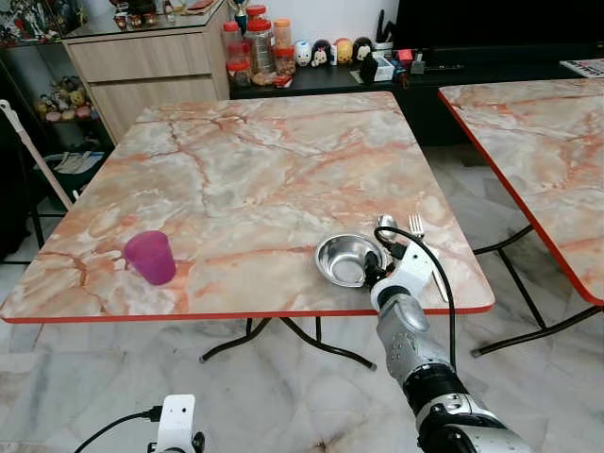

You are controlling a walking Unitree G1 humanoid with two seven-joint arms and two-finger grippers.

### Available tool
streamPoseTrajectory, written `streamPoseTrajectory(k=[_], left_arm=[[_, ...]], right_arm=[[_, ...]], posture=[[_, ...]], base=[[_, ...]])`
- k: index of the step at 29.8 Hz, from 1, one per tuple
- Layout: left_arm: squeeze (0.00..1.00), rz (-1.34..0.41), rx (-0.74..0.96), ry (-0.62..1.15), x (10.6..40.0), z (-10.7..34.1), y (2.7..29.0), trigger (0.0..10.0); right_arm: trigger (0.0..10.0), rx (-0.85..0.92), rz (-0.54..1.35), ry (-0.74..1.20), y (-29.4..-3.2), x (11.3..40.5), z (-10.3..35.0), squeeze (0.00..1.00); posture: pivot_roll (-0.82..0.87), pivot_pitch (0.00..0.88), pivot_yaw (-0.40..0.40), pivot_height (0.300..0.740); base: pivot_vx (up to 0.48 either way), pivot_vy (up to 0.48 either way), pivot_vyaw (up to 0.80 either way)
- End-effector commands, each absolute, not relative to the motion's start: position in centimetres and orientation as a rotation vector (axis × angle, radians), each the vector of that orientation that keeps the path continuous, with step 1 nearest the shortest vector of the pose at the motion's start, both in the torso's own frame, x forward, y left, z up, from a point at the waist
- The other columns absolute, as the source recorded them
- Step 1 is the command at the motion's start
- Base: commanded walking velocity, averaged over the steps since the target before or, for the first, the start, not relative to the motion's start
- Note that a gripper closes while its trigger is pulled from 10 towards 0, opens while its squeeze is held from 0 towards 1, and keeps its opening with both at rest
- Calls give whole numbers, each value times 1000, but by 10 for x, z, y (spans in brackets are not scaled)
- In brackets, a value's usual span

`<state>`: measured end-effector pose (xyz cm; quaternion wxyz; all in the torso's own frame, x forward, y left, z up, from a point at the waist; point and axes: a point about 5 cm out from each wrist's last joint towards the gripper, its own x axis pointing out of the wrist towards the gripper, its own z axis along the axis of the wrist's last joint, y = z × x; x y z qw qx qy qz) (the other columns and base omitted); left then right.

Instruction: Setting the table

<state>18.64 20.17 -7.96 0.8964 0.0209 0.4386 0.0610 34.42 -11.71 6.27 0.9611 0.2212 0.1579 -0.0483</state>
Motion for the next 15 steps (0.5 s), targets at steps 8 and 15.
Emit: streamPoseTrajectory(k=[8,15], left_arm=[[0,172,38,908,188,-78,211,10000],[0,166,30,919,185,-79,209,10000]], right_arm=[[0,463,-24,268,-107,351,78,0],[0,469,-26,263,-109,350,78,0]], posture=[[92,0,51,740],[87,0,54,740]], base=[[0,0,0],[0,0,0]])
